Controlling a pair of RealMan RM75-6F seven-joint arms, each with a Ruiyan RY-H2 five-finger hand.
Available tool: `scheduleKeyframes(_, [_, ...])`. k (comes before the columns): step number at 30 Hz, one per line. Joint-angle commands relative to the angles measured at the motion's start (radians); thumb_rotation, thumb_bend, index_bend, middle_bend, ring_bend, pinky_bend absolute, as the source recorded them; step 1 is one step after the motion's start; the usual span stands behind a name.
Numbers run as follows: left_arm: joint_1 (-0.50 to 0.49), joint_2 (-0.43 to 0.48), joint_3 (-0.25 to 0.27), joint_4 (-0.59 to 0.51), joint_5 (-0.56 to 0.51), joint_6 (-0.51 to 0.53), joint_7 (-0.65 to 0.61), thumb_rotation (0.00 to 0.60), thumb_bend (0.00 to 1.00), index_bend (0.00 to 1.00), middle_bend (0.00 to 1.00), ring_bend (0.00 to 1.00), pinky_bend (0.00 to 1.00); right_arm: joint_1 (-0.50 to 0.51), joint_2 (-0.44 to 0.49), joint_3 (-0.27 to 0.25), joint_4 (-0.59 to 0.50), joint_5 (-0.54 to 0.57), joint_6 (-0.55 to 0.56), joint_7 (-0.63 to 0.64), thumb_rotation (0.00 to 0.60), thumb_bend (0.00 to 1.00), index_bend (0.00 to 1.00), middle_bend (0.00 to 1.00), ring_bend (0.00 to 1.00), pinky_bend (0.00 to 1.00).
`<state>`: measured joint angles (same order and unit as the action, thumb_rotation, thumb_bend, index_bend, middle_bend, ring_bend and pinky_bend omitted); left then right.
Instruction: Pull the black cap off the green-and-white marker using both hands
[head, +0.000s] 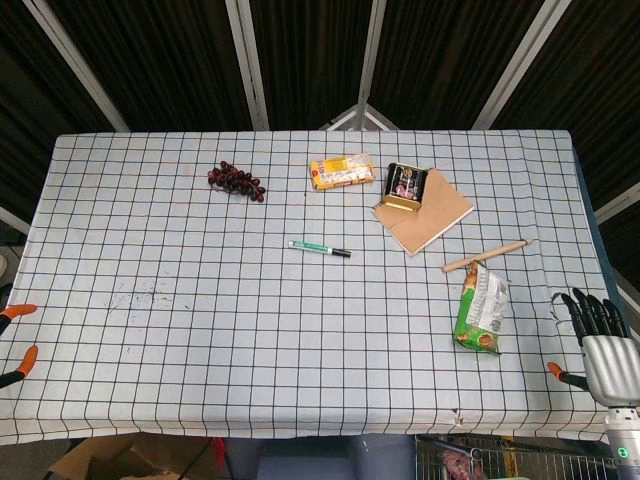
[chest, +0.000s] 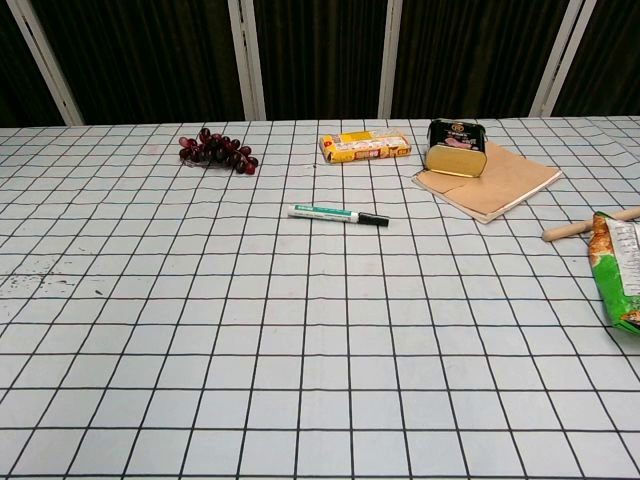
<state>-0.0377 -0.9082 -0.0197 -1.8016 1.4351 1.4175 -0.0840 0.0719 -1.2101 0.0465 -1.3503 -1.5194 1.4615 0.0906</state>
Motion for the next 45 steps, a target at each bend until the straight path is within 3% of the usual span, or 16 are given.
scheduleKeyframes(1, [-0.003, -0.001, -0.004, 0.0, 0.0, 0.001, -0.006, 0.6, 0.55, 0.26, 0.0, 0.0, 0.0, 0.0, -0.003, 0.006, -0.002, -0.002, 0.011, 0.007, 0.6, 0.11, 0.02, 0.0, 0.0, 0.0])
scheduleKeyframes(14, [0.001, -0.01, -0.006, -0.01, 0.022, 0.038, 0.028, 0.6, 0.53, 0.26, 0.0, 0.0, 0.0, -0.007, -0.033, 0.008, 0.045, 0.006, 0.02, 0.078, 0.6, 0.11, 0.02, 0.0, 0.0, 0.0])
scheduleKeyframes(21, [-0.049, -0.003, -0.033, -0.037, -0.023, -0.027, 0.082, 0.6, 0.52, 0.25, 0.0, 0.0, 0.0, -0.007, -0.005, 0.018, 0.0, 0.037, 0.0, 0.087, 0.6, 0.11, 0.02, 0.0, 0.0, 0.0])
scheduleKeyframes(34, [-0.295, -0.071, -0.177, -0.055, -0.227, -0.249, 0.322, 0.6, 0.49, 0.21, 0.0, 0.0, 0.0, 0.003, 0.017, 0.055, -0.028, 0.087, -0.015, 0.086, 0.6, 0.11, 0.02, 0.0, 0.0, 0.0])
scheduleKeyframes(45, [-0.572, -0.219, -0.286, 0.021, -0.521, -0.399, 0.596, 0.6, 0.45, 0.23, 0.0, 0.0, 0.0, 0.004, 0.078, 0.068, -0.126, 0.11, -0.024, 0.037, 0.6, 0.11, 0.02, 0.0, 0.0, 0.0])
